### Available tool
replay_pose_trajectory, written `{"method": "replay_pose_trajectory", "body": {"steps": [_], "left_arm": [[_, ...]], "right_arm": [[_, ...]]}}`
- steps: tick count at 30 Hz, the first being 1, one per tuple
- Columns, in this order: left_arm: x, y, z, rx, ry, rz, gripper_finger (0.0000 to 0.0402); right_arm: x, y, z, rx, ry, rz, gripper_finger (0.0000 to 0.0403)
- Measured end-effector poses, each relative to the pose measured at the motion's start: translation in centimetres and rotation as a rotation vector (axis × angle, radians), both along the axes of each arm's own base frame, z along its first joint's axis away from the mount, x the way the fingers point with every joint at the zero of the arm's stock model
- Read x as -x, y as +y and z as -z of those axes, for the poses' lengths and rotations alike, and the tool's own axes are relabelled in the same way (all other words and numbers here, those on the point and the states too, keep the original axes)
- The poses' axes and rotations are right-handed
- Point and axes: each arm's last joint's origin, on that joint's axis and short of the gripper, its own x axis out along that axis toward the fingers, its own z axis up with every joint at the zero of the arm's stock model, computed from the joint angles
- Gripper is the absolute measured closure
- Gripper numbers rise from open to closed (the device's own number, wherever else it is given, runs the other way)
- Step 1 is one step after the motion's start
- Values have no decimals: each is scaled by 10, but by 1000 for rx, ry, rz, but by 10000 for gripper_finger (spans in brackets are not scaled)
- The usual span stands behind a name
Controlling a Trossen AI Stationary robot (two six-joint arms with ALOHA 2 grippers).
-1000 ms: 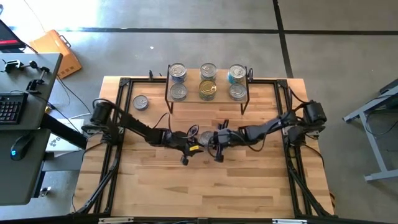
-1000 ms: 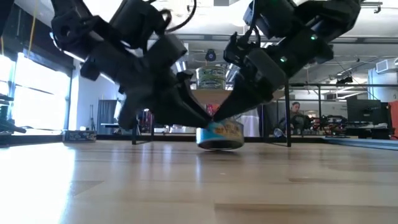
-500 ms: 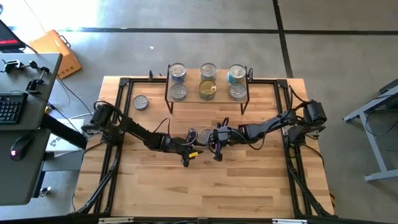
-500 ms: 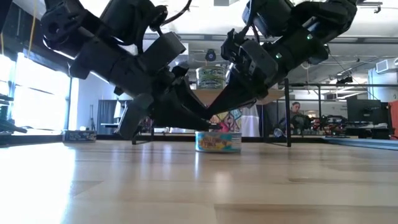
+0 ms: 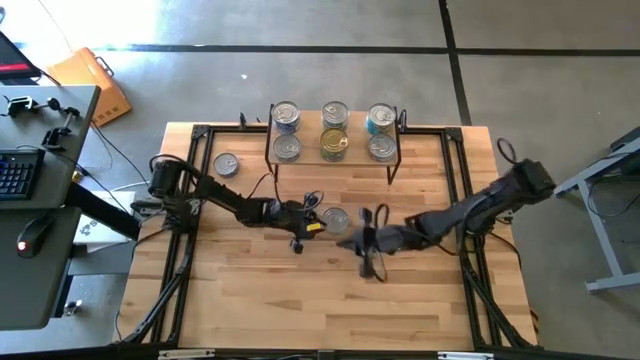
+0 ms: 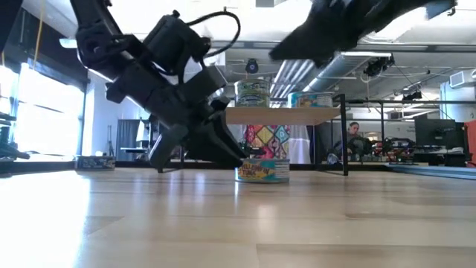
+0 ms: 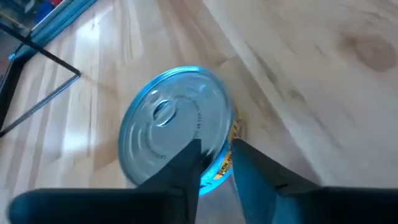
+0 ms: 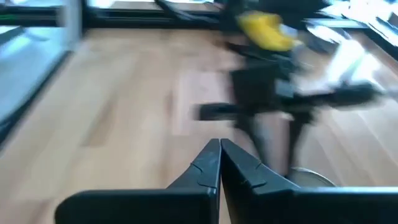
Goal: Stack canned seafood by type on shelf
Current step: Stack the yellow tuna can on top of the yellow tuna can on the shelf
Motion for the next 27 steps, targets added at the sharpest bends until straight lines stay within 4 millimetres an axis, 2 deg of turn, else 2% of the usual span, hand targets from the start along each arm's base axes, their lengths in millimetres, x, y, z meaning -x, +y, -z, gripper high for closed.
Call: {"method": "replay_pose_trajectory", "body": {"steps": [4,8,13,17,23,27], "left_arm": [[0,7,0,2,14,46,355],[0,7,0,6,12,46,389],[-1,-1,-2,45,-21,46,399],[-2,-7,-6,86,-57,45,401],[-7,-11,-15,213,-95,4,401],[-12,-9,-21,317,-112,12,401]], "right_arm": [[13,19,-2,22,41,-97,403],[22,34,7,-2,128,-187,403],[24,36,21,-23,225,-150,385],[22,29,35,57,296,-112,326],[14,18,64,460,378,-55,205],[4,20,70,613,316,-41,150]]}}
